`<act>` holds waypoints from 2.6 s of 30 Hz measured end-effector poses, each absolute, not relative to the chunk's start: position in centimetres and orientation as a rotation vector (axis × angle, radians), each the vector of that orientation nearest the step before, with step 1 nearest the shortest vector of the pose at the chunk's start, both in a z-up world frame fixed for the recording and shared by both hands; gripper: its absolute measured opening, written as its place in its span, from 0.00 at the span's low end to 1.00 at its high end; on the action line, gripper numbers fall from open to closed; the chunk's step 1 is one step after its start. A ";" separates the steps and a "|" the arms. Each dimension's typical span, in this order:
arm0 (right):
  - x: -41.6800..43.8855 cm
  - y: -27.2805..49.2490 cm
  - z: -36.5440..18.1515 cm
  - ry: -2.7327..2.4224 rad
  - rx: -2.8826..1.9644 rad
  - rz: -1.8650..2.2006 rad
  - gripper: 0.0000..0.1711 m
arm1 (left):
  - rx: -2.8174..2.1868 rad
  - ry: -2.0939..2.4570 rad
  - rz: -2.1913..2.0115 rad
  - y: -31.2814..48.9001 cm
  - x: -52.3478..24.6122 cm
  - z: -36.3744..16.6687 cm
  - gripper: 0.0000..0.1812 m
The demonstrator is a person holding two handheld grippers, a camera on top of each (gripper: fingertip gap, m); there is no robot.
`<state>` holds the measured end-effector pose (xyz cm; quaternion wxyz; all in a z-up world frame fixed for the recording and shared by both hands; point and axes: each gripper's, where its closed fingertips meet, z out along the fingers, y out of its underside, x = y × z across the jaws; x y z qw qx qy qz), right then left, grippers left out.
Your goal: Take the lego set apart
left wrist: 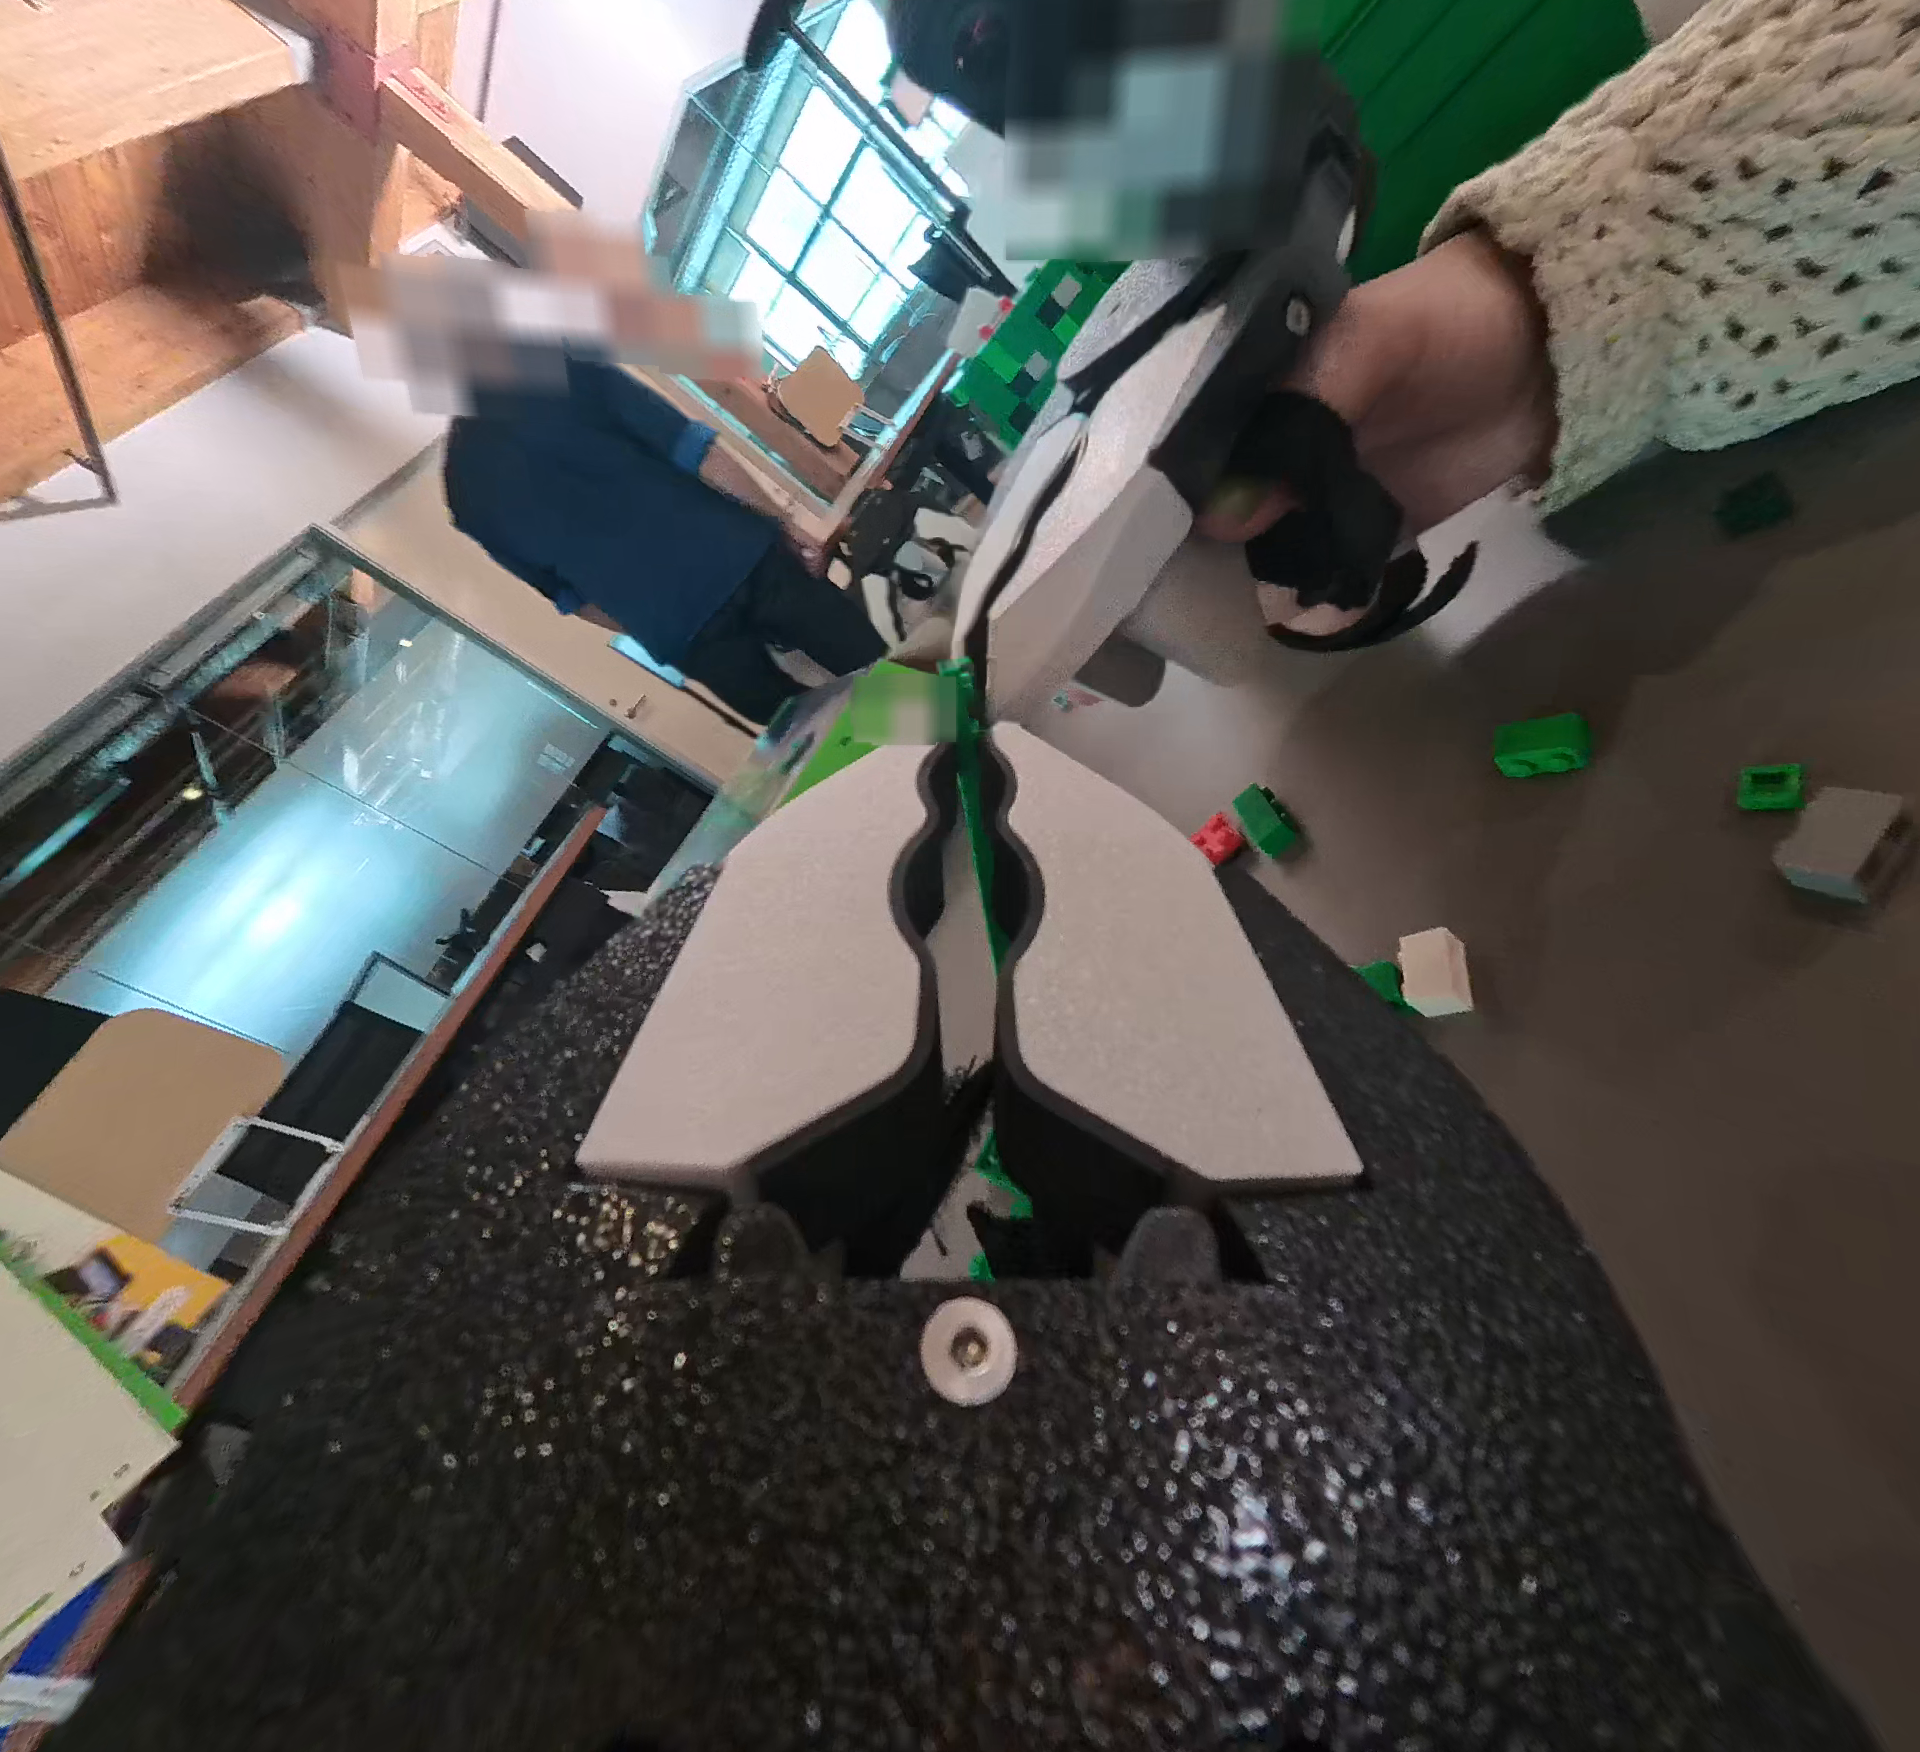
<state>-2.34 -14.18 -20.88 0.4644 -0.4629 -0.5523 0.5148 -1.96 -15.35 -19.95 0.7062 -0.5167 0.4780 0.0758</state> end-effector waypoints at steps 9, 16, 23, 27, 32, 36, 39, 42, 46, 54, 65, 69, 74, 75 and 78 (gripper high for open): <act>-2.7 -14.6 -20.8 -1.424 -0.907 0.816 0.09 | -1.442 0.911 -0.012 -13.1 -3.7 -21.7 0.02; -3.6 -13.3 -22.5 -1.498 -0.783 0.295 0.35 | -1.698 0.583 -0.641 -12.7 -4.1 -22.2 0.01; -4.4 -13.4 -25.0 -1.614 -0.693 0.053 0.41 | -1.752 0.560 -0.819 -13.2 -3.5 -22.9 0.02; -4.5 -13.3 -25.1 -1.615 -0.722 0.042 0.40 | -1.760 0.553 -0.841 -13.2 -3.4 -23.0 0.02; -4.5 -12.9 -24.5 -1.587 -0.691 -0.087 0.40 | -1.724 0.490 -0.890 -13.1 -3.5 -22.3 0.02; -4.3 -12.5 -24.1 -1.555 -0.664 -0.169 0.40 | -1.697 0.399 -0.978 -13.0 -3.4 -22.0 0.02; -4.3 -12.3 -23.9 -1.534 -0.644 -0.228 0.40 | -1.672 0.313 -1.083 -12.9 -3.4 -21.8 0.02; -4.2 -12.1 -23.7 -1.516 -0.616 -0.273 0.40 | -1.641 0.228 -1.184 -12.8 -3.3 -21.6 0.02; -4.2 -11.9 -23.6 -1.499 -0.570 -0.333 0.39 | -1.598 0.094 -1.347 -12.7 -3.3 -21.5 0.02; -4.2 -11.7 -24.0 -1.516 -0.532 -0.368 0.39 | -1.561 0.025 -1.423 -12.6 -3.4 -21.7 0.02; -4.6 -13.0 -26.8 -1.705 -0.539 -0.254 0.40 | -1.690 0.505 -0.764 -12.8 -4.1 -22.4 0.02; -4.6 -13.0 -26.9 -1.713 -0.565 -0.218 0.40 | -1.764 0.596 -0.670 -12.8 -4.7 -23.5 0.11; -4.6 -13.2 -27.3 -1.745 -0.520 -0.255 0.40 | -1.872 0.748 -0.512 -13.1 -4.7 -25.5 0.15; -4.6 -13.1 -27.3 -1.747 -0.493 -0.292 0.40 | -1.872 0.772 -0.518 -13.4 -4.4 -25.6 0.11; -4.5 -13.3 -27.2 -1.762 -0.386 -0.402 0.40 | -1.891 0.857 -0.523 -14.3 -4.0 -25.7 0.06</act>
